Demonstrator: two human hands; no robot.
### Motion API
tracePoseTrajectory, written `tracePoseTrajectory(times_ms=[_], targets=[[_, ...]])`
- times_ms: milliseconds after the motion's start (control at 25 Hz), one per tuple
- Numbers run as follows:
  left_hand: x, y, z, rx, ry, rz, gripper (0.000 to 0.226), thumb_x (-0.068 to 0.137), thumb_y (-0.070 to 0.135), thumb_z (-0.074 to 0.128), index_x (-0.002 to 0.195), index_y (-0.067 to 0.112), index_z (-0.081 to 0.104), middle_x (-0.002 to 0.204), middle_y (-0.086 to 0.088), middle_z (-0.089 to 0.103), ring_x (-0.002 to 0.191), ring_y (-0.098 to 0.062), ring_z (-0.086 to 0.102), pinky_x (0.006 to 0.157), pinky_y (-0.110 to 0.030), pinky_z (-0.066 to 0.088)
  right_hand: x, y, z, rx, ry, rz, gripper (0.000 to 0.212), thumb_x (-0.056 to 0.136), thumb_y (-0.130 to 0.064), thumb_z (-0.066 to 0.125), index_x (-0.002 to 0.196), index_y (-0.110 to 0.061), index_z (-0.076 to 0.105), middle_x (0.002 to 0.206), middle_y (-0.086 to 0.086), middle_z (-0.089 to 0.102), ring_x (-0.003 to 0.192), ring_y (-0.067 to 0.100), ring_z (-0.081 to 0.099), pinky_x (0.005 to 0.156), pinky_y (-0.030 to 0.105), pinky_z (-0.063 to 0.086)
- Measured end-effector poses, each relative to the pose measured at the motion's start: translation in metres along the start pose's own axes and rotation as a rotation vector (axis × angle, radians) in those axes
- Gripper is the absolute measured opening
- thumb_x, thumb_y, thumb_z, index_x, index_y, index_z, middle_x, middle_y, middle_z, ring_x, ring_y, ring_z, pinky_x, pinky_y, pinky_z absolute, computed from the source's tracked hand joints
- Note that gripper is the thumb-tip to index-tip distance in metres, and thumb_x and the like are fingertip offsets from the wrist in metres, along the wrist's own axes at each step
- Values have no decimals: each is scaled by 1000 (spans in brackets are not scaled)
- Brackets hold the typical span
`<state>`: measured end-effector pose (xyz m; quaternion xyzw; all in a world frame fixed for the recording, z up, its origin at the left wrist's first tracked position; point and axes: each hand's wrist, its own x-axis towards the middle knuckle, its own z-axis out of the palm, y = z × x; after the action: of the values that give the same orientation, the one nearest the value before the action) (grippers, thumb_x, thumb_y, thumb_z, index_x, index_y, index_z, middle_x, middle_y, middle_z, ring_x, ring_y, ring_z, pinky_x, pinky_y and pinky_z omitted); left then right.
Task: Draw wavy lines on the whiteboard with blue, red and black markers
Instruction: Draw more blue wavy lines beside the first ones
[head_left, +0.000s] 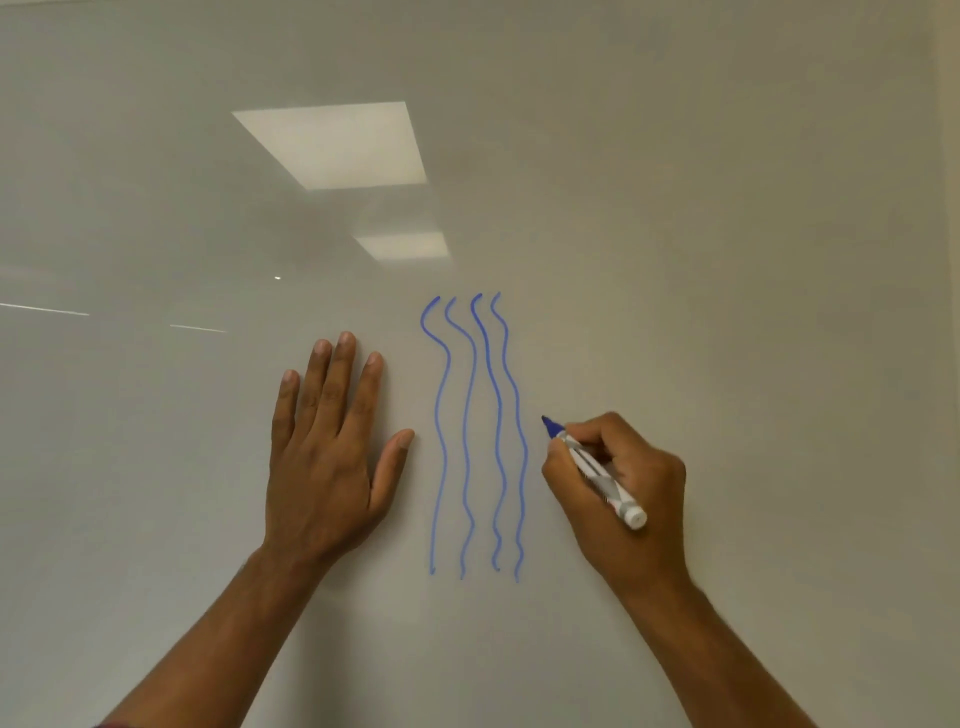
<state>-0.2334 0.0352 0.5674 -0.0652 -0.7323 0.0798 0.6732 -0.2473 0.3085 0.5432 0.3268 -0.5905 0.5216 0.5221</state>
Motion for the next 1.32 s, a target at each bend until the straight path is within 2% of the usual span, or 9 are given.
tracePoseTrajectory(times_ms=[160, 240, 320, 440, 640, 760, 880, 1000, 1320], targets=[[-3, 1, 0, 6, -9, -10, 71, 107, 45, 44, 165, 8, 29, 175, -15, 17, 163, -33, 14, 128, -61, 20, -61, 13, -15, -159, -19, -41, 16, 80, -6, 74, 71, -12, 61, 59, -2, 55, 57, 16, 50, 59, 36, 45], [-3, 1, 0, 3, -4, -10, 70, 107, 45, 44, 165, 9, 29, 175, -15, 17, 164, -33, 14, 129, -61, 19, -85, 21, -14, -159, -83, -82, 27, 80, -3, 73, 63, -11, 53, 55, 1, 49, 54, 20, 44, 54, 40, 41], [-3, 1, 0, -3, -10, -11, 70, 107, 45, 44, 165, 9, 28, 175, -15, 17, 164, -33, 13, 129, -61, 19, -102, 25, -12, -100, -156, -105, 36, 92, -16, 62, 64, -20, 40, 54, -5, 38, 48, 20, 36, 49, 38, 36], [-3, 3, -1, -5, -23, -17, 69, 108, 44, 43, 166, 9, 27, 175, -16, 17, 164, -33, 12, 129, -61, 17, -105, 19, -15, -108, -134, 28, 20, 80, -11, 69, 66, -18, 55, 56, -6, 52, 53, 16, 49, 57, 39, 46], [-7, 3, -3, -7, -20, -15, 70, 107, 42, 47, 165, 9, 29, 175, -15, 17, 164, -33, 13, 129, -61, 20, -39, -7, -21, 79, 28, 200, 8, 81, -18, 75, 78, -16, 68, 64, 2, 67, 56, 19, 63, 53, 35, 51], [-6, 2, -2, -15, -12, -11, 70, 106, 42, 47, 165, 9, 29, 175, -15, 17, 164, -33, 14, 129, -61, 20, 18, -24, -13, 132, 68, 148, 10, 85, -3, 80, 88, -9, 72, 73, 3, 72, 67, 21, 68, 60, 35, 54], [-6, 2, -1, -18, -8, -8, 71, 105, 42, 49, 165, 9, 30, 175, -15, 18, 164, -33, 14, 128, -61, 21, 66, -36, 1, 79, 66, 22, 6, 88, -4, 77, 94, -5, 74, 81, 3, 75, 71, 15, 70, 62, 30, 56], [-5, 0, -1, -21, -12, -1, 72, 104, 43, 50, 165, 9, 30, 175, -15, 18, 164, -33, 13, 129, -61, 21, 85, -37, 17, -38, 72, -75, 4, 89, -5, 75, 93, -4, 74, 80, 5, 74, 69, 17, 68, 60, 34, 55], [-6, -3, 1, -33, -6, -2, 73, 105, 44, 48, 165, 9, 28, 175, -15, 16, 164, -33, 11, 129, -60, 20, 86, -44, 29, -92, 62, -41, 3, 89, -5, 72, 87, -6, 73, 75, 5, 72, 64, 18, 64, 57, 35, 50]])
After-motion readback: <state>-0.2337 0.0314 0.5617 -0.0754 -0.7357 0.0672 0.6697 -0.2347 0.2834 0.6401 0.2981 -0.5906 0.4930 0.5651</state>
